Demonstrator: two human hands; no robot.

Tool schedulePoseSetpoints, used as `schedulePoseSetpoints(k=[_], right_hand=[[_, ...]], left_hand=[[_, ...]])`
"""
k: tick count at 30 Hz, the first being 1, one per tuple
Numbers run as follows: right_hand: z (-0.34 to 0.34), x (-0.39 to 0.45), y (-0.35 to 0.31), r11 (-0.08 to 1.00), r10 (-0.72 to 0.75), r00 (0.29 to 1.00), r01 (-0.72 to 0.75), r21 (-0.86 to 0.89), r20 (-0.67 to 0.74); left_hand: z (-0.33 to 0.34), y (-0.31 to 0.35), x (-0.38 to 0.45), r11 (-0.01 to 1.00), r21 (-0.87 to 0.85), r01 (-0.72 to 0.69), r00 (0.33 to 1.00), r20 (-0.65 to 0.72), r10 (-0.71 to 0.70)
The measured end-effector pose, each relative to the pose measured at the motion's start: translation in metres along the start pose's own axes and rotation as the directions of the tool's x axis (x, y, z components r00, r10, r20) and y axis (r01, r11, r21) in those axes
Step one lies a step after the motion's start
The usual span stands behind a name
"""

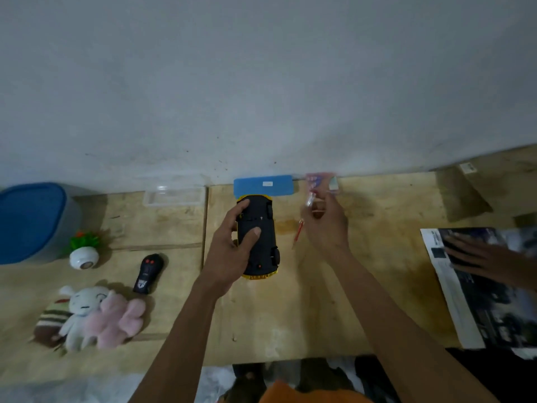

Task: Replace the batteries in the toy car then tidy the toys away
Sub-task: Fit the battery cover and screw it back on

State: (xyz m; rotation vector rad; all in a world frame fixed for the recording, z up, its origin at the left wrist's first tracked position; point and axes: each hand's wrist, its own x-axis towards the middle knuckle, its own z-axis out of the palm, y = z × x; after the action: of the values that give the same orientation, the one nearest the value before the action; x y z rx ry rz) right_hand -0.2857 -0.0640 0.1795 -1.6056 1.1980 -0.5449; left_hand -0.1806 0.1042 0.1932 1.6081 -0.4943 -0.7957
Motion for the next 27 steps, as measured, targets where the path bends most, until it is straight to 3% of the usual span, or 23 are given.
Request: schedulePoseSetpoints(k=[4,12,27], right_hand=[[-0.032,-0.02,-0.063,0.944,-0.254,0.964,0.265,0.197,-0.081],[-0.038,-0.066,-0.108,0.821,-0.471,0.87,0.494,0.286,-0.148],[-0.019,-0.08,-0.117,0.731,-0.593,0.79,0.61,0.308,-0.156]], left_hand=[[0.0,0.02,-0.004,0.996,0.012,-0.088,0.996,0.016,0.088],[-0.007,0.035,-0.013,0.986,0.031,-0.162,0.984,0.078,0.16],[-0.014,0.048,-0.033,0.972,0.058,-0.229,0.969,0.106,0.222]])
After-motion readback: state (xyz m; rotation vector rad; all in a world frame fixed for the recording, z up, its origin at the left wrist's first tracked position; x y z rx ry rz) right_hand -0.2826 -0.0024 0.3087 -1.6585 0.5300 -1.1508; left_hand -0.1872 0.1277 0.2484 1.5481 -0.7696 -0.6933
